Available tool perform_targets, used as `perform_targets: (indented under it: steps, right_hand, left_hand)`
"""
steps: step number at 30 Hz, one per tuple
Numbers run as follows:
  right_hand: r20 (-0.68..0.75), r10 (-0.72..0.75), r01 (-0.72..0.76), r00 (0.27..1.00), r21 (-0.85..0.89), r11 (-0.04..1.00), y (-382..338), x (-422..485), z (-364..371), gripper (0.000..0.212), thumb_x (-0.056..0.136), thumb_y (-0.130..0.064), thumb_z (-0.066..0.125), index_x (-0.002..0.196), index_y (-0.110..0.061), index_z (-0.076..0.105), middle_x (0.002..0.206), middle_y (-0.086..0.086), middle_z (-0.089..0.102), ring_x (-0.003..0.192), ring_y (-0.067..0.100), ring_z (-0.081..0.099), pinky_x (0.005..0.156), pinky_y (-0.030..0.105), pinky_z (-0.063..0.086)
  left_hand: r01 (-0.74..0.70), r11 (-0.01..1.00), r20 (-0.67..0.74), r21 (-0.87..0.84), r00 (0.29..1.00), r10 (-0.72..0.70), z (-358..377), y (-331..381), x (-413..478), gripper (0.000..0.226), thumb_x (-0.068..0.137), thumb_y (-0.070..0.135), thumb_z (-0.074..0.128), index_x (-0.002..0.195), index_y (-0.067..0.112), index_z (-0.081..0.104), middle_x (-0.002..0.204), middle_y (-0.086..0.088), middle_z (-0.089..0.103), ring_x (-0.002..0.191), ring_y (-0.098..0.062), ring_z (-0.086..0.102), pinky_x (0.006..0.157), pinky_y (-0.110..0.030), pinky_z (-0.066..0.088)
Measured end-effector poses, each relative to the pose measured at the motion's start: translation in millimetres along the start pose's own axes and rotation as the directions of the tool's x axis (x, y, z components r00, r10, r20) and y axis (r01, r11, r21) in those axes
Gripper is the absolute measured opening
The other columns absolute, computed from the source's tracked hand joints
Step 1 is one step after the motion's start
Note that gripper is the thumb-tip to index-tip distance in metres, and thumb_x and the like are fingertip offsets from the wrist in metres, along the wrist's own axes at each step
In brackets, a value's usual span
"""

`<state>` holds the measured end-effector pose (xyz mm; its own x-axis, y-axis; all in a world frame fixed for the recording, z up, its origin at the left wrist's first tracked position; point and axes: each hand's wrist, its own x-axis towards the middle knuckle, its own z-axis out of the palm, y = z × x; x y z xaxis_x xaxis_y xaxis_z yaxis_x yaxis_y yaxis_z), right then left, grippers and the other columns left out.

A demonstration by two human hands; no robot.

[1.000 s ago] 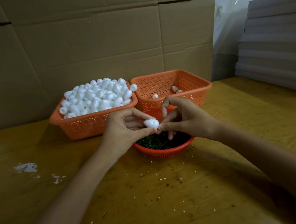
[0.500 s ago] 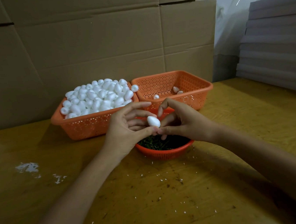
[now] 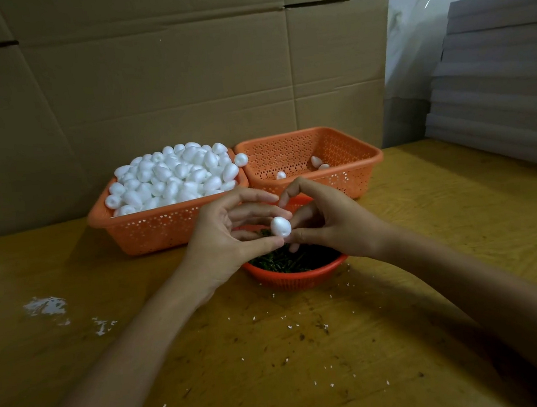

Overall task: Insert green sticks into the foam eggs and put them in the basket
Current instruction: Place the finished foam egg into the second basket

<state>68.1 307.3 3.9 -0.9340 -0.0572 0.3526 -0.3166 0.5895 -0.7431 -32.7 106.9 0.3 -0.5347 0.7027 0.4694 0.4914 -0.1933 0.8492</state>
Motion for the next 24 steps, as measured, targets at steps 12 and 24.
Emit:
perform_targets:
  steps: [12,24]
  right_hand:
    - [0.002,0.008,-0.008,1.000,-0.015,1.000,-1.7,-0.7,1.4,0.046,0.093,-0.008,0.074,0.132,-0.012,0.050,0.094,-0.003,0.081,0.085,0.019,0.079,0.089,0.044,0.063]
    - [0.024,0.000,-0.002,1.000,0.103,0.995,-5.2,-1.2,1.7,0.047,0.093,-0.001,0.073,0.132,-0.007,0.047,0.096,0.009,0.080,0.081,0.026,0.078,0.085,0.048,0.064]
  left_hand:
    - [0.003,0.999,-0.045,0.041,0.999,-0.001,4.1,-1.6,1.8,0.044,0.075,-0.004,0.089,0.112,0.008,0.069,0.106,-0.001,0.081,0.101,-0.019,0.077,0.077,-0.034,0.062]
    - [0.045,0.998,-0.170,-0.033,0.984,-0.050,9.8,-6.3,4.6,0.037,0.075,-0.007,0.087,0.107,0.006,0.073,0.100,-0.006,0.081,0.081,-0.024,0.079,0.066,-0.024,0.062]
